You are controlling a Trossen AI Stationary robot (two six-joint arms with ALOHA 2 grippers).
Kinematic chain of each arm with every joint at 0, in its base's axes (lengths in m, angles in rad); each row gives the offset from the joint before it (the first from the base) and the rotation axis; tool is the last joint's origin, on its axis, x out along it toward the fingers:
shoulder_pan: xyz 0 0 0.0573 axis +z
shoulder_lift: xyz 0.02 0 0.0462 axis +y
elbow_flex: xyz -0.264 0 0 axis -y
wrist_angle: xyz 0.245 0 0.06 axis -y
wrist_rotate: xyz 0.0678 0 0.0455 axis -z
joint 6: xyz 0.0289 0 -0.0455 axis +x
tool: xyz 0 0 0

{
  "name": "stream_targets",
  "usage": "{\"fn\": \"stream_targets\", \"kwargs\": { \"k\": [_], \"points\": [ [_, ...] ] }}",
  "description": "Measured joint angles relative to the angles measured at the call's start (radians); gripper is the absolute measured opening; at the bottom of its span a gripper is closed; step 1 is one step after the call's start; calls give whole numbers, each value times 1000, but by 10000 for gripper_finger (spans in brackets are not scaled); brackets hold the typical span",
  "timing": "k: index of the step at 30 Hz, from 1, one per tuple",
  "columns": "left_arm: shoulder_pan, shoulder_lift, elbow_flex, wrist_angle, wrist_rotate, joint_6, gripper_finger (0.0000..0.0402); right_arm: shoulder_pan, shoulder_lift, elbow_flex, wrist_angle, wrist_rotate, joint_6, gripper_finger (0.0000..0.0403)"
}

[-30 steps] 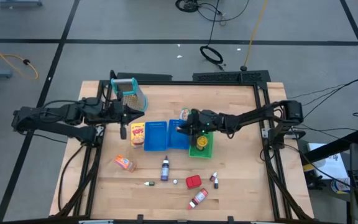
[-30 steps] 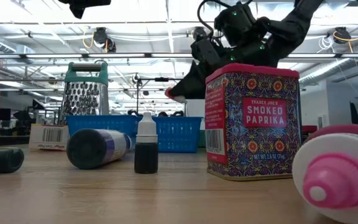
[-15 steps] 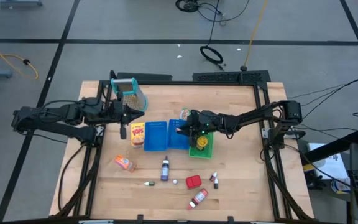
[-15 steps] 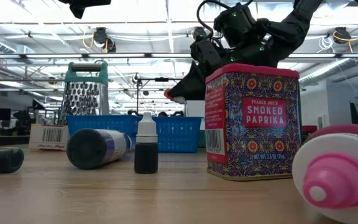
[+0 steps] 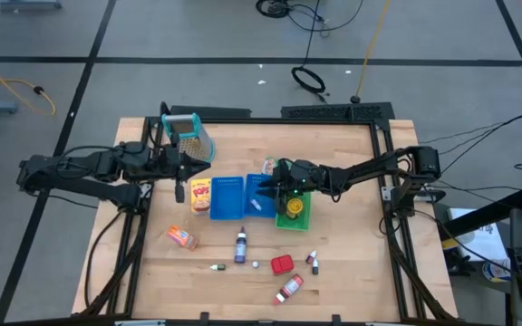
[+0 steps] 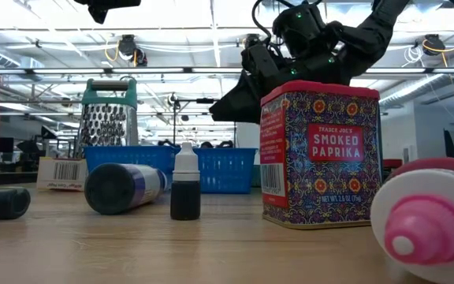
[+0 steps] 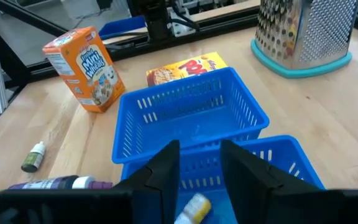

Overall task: Pick & Place Kitchen Items
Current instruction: Put the small yellow food coloring bottle into the right blue bin, then put the red seasoning can into the green bin

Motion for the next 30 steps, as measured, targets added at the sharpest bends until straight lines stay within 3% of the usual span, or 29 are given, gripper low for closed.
{"fn": "stream_targets", "kwargs": {
  "k": [11, 30],
  "points": [
    [0, 0, 0, -1, 0, 0, 21, 57, -35, -1, 60, -129, -32, 109],
    [0, 0, 0, -1, 0, -23, 21, 318, -191, 4, -167, -128, -113, 109]
  ]
}}
